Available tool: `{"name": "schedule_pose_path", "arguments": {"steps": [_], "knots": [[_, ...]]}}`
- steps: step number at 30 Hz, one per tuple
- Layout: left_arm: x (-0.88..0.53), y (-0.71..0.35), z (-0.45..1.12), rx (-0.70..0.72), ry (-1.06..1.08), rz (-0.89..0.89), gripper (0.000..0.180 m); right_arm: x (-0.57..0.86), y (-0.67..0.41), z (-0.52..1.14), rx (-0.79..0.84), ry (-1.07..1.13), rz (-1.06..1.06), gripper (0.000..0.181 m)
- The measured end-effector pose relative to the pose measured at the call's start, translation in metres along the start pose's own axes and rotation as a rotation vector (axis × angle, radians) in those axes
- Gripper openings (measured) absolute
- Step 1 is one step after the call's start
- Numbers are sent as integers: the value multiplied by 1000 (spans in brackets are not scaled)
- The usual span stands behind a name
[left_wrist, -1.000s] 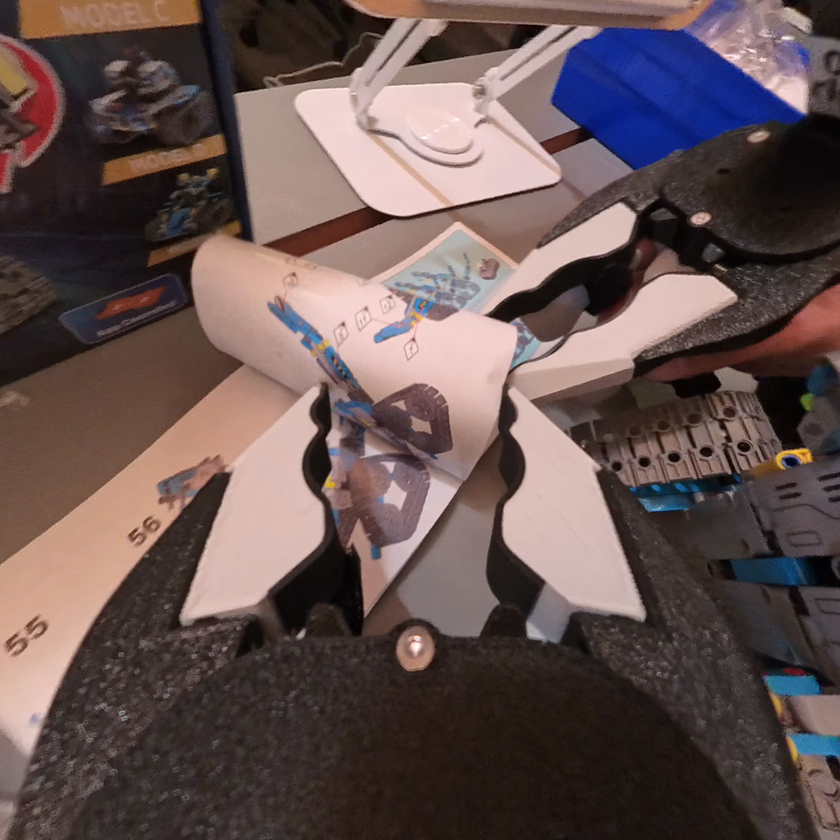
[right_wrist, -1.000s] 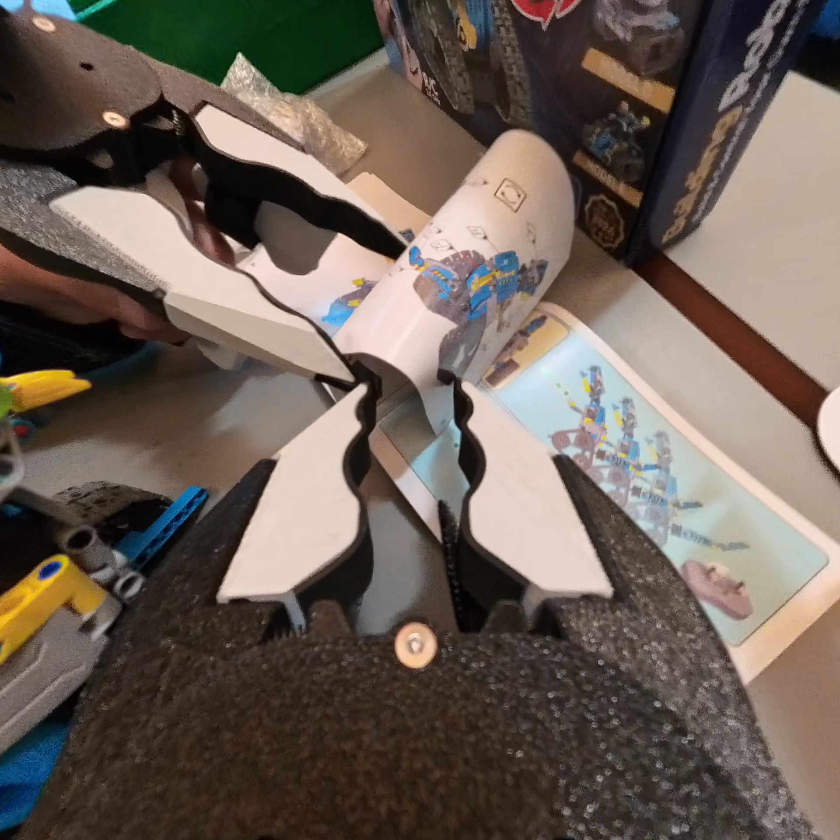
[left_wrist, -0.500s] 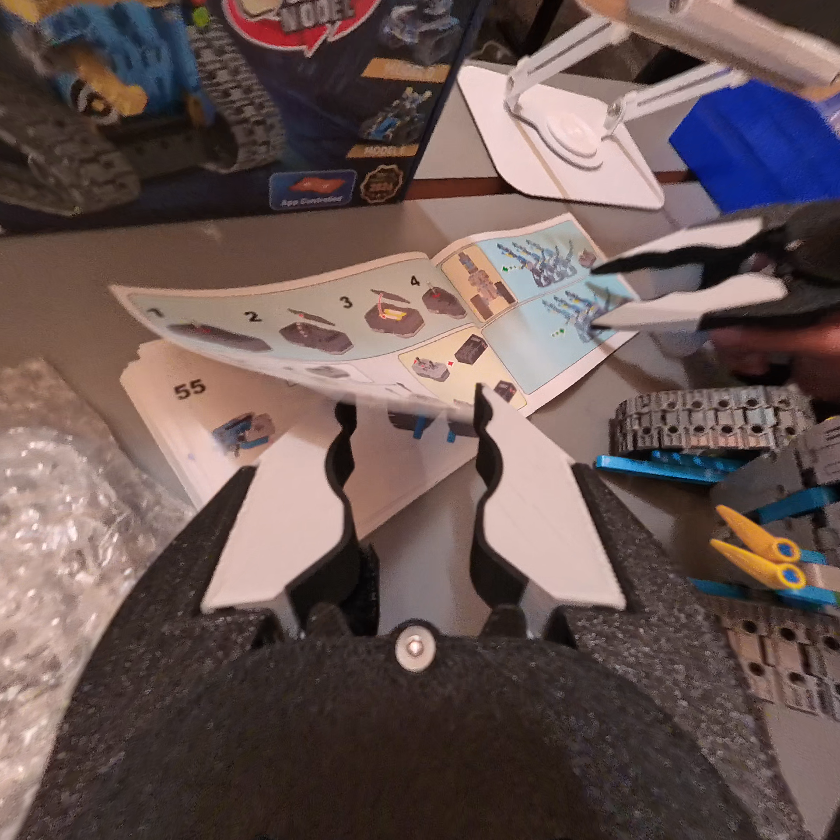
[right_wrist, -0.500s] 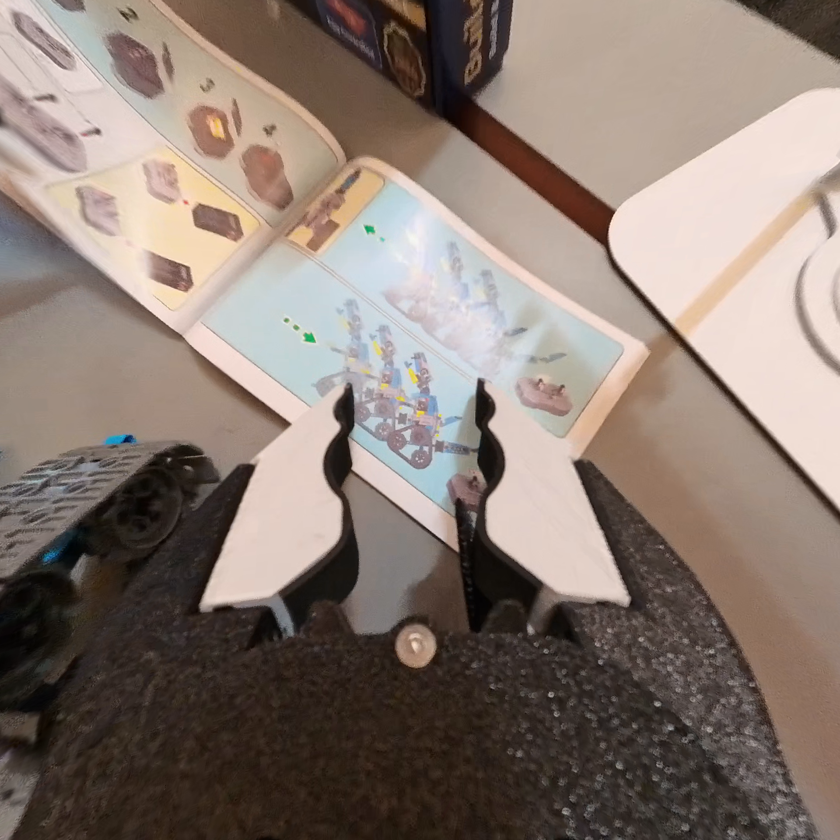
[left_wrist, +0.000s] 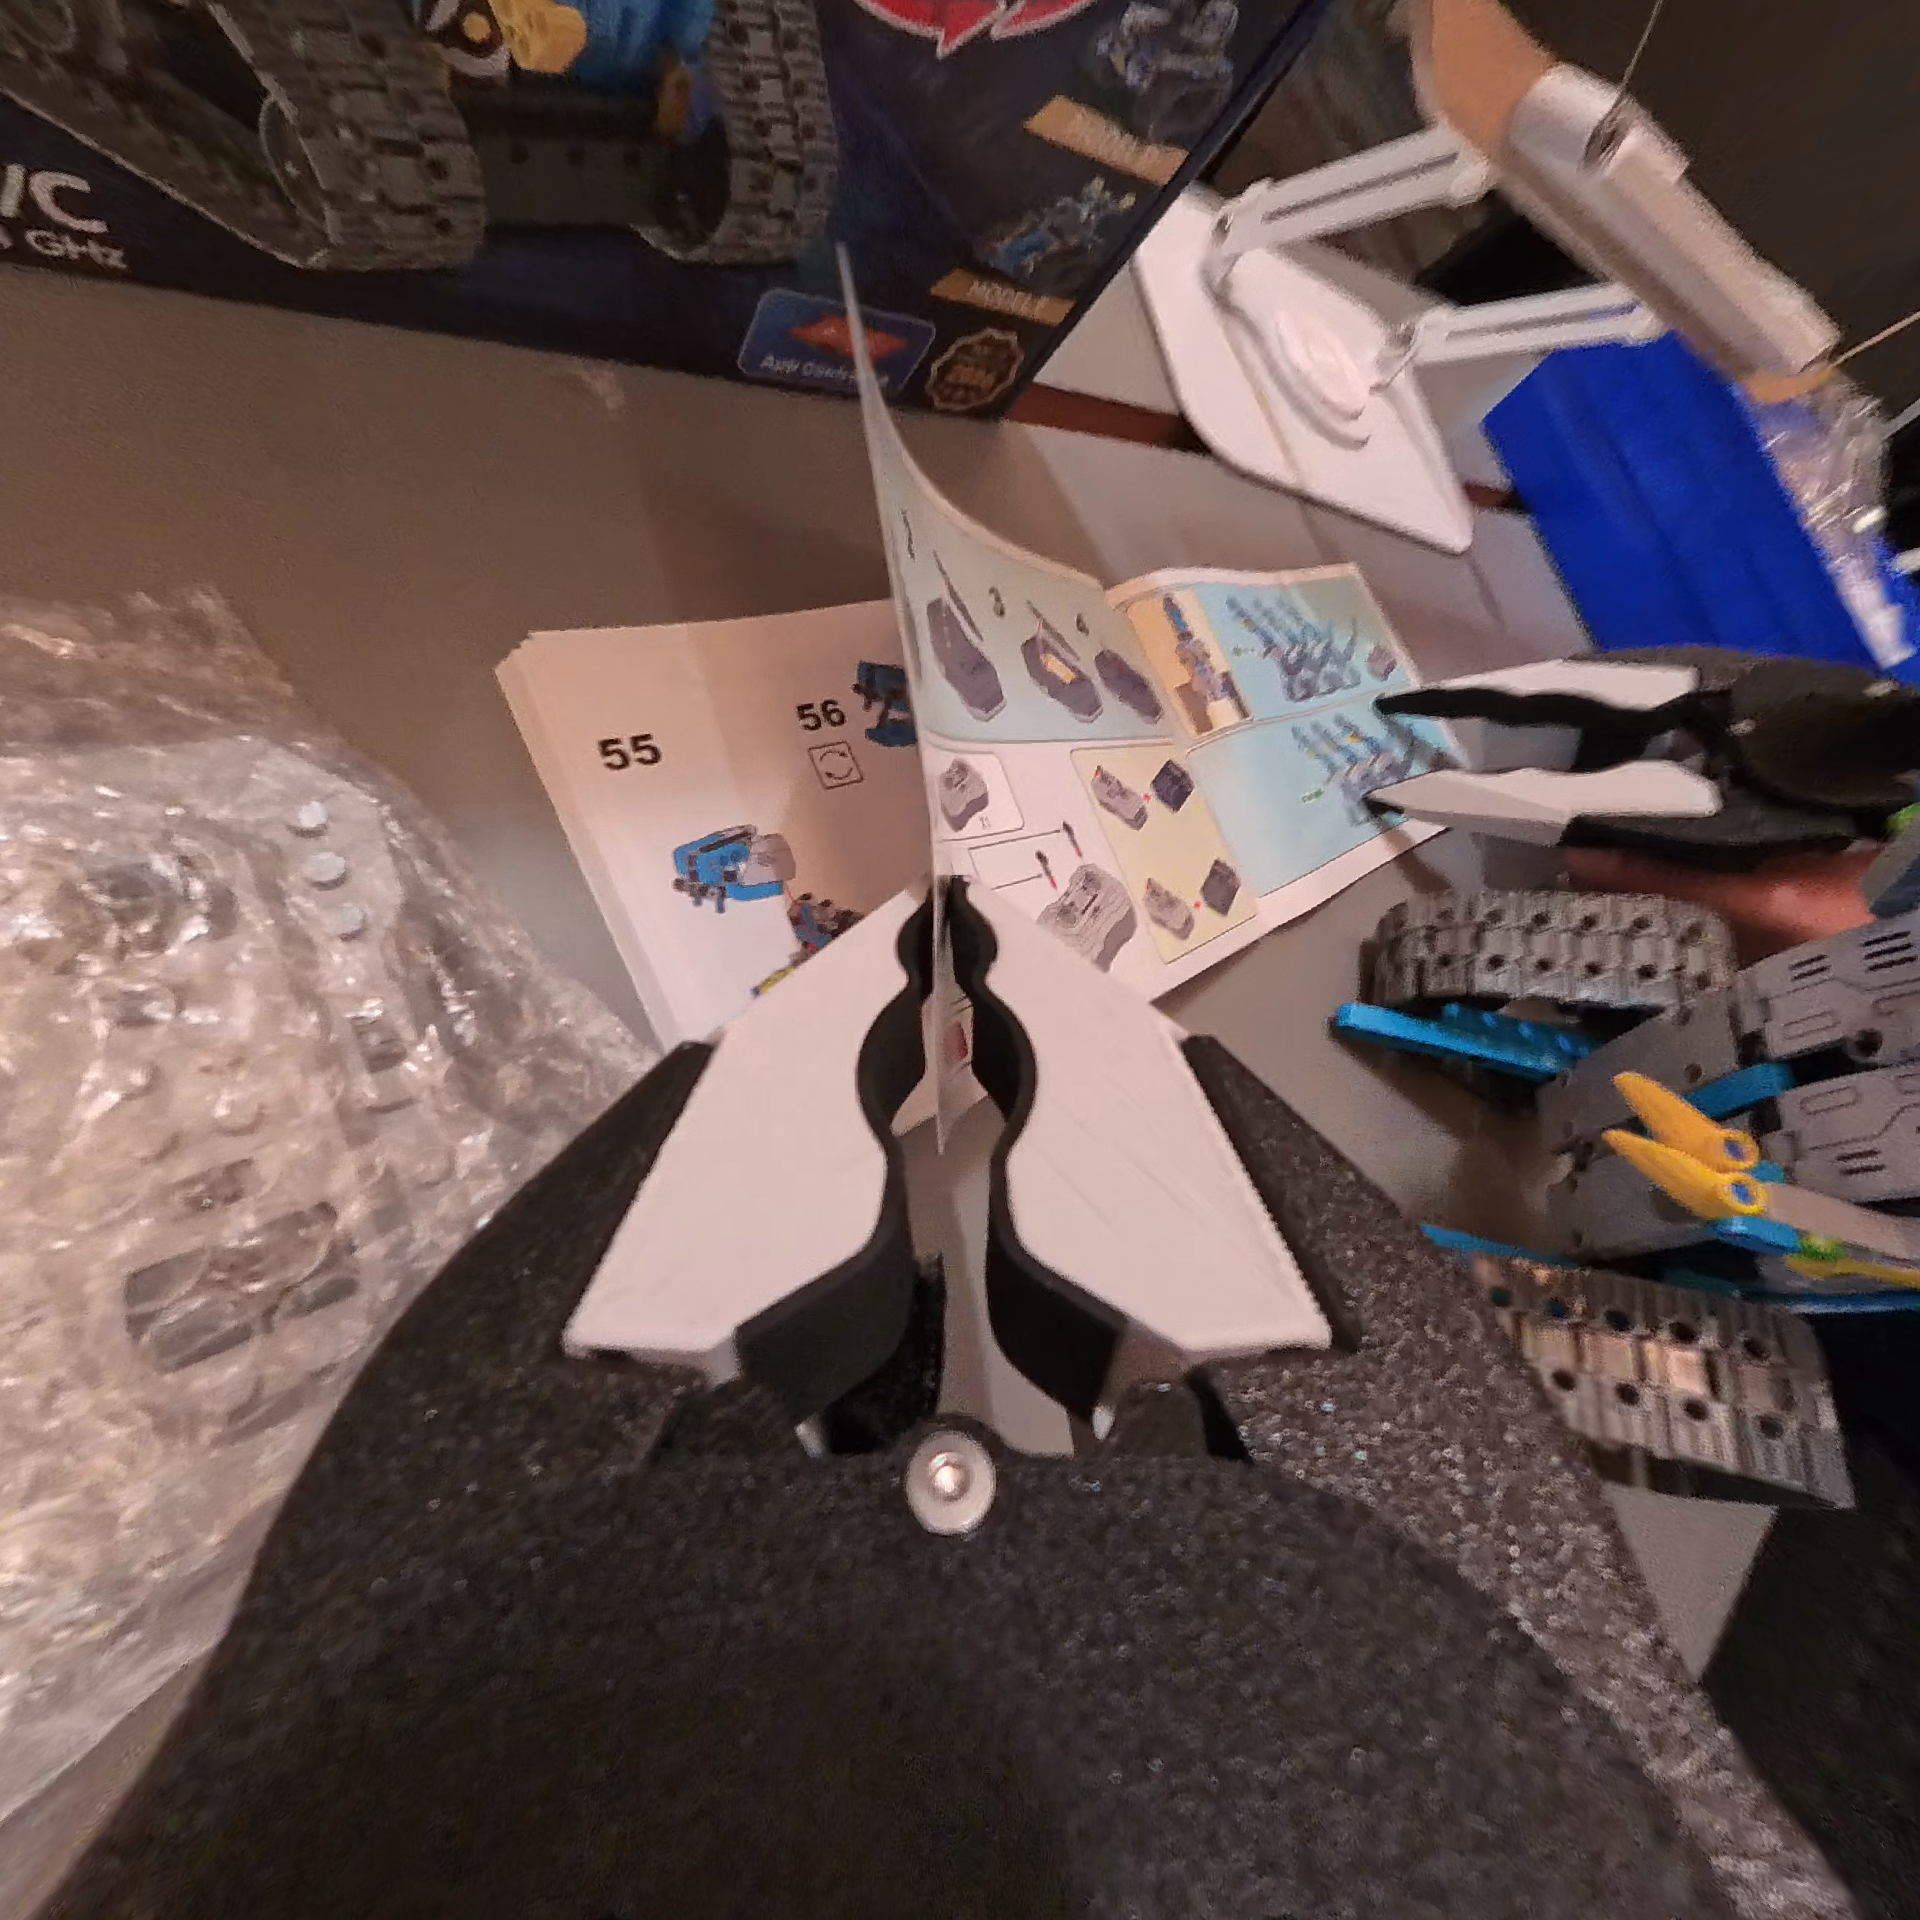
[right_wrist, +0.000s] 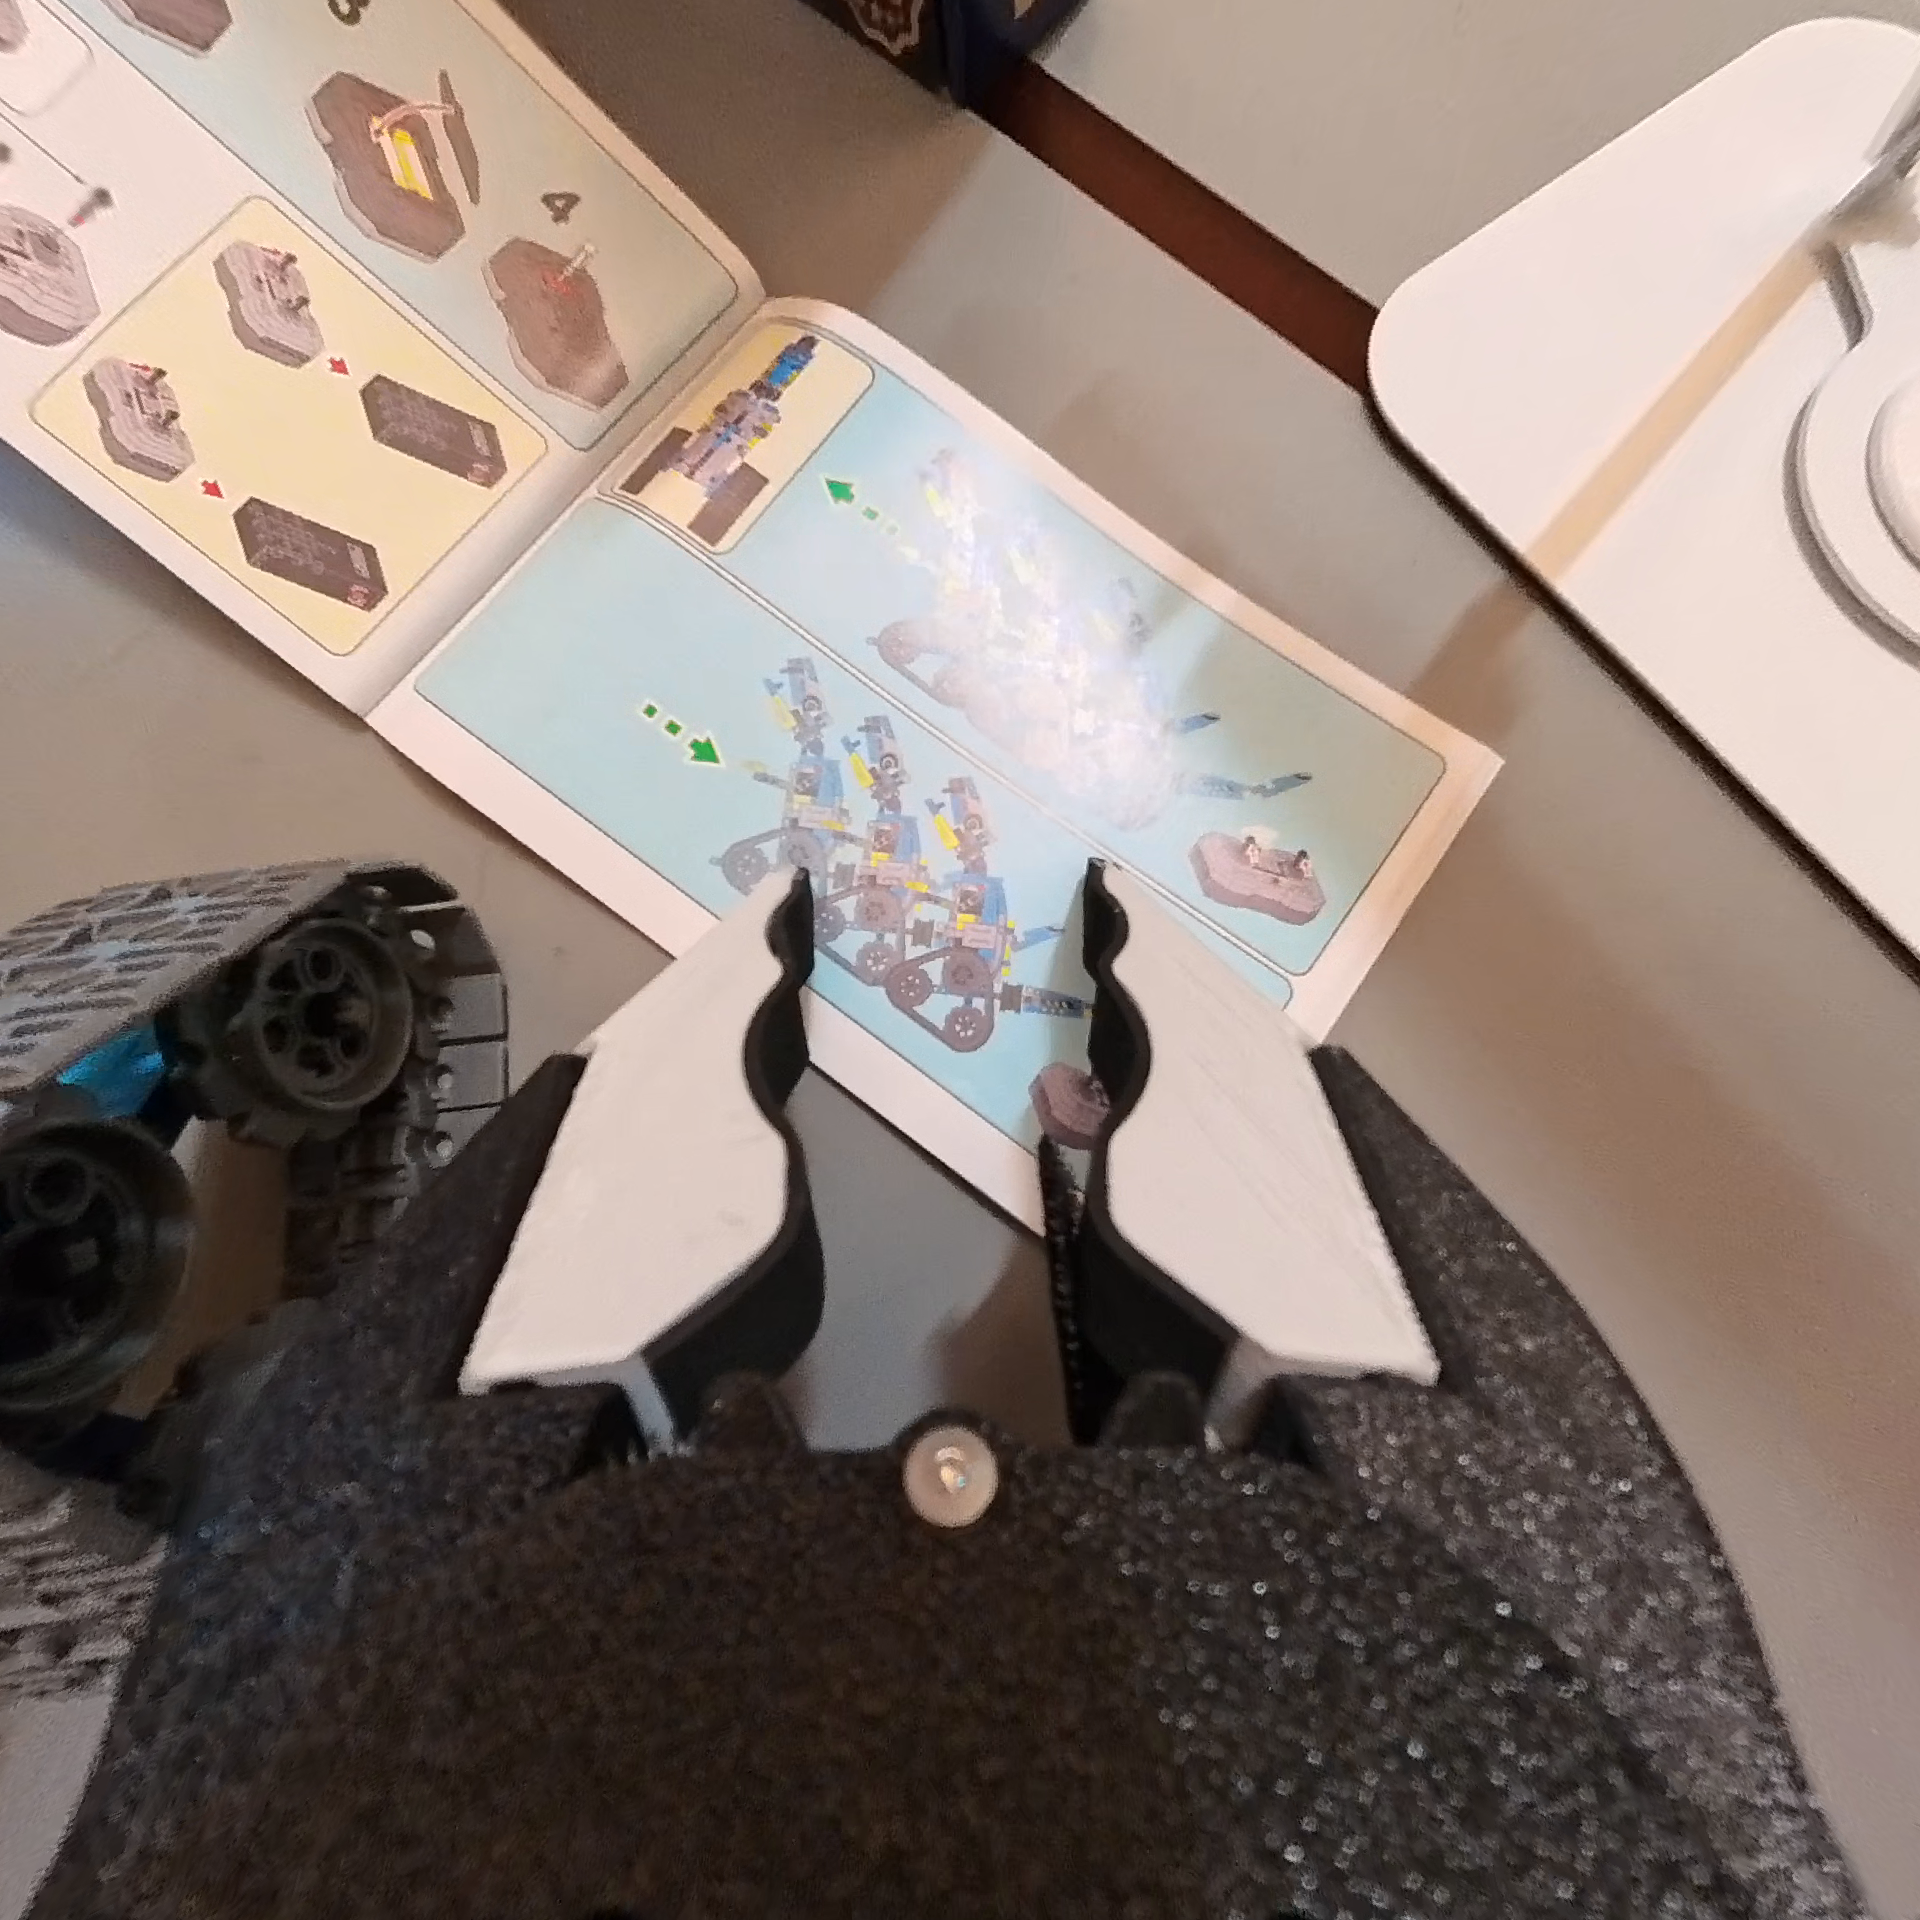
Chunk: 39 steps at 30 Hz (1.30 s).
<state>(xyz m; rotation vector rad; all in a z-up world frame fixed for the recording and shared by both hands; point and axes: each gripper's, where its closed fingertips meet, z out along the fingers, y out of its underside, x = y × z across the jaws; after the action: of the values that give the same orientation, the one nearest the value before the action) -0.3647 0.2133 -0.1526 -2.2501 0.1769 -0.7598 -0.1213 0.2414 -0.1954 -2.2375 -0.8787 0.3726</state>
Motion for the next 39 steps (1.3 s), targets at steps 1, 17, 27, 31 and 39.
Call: {"name": "schedule_pose_path", "arguments": {"steps": [1,17,27,31,39], "knots": [[-6,1,-1,-12,-45,19,0,0,1,0,5,-2,6,52],[5,28,31,-173,-210,353,9,1,3,-2,12,12,32,52],[-23,32,16,-174,-290,342,0,3,5,-3,46,6,49,49],[-23,32,17,-172,-322,368,0,4,4,-3,49,12,55,46],[-21,25,10,-135,-366,320,15,3,3,-4,55,-9,75,47]]}}
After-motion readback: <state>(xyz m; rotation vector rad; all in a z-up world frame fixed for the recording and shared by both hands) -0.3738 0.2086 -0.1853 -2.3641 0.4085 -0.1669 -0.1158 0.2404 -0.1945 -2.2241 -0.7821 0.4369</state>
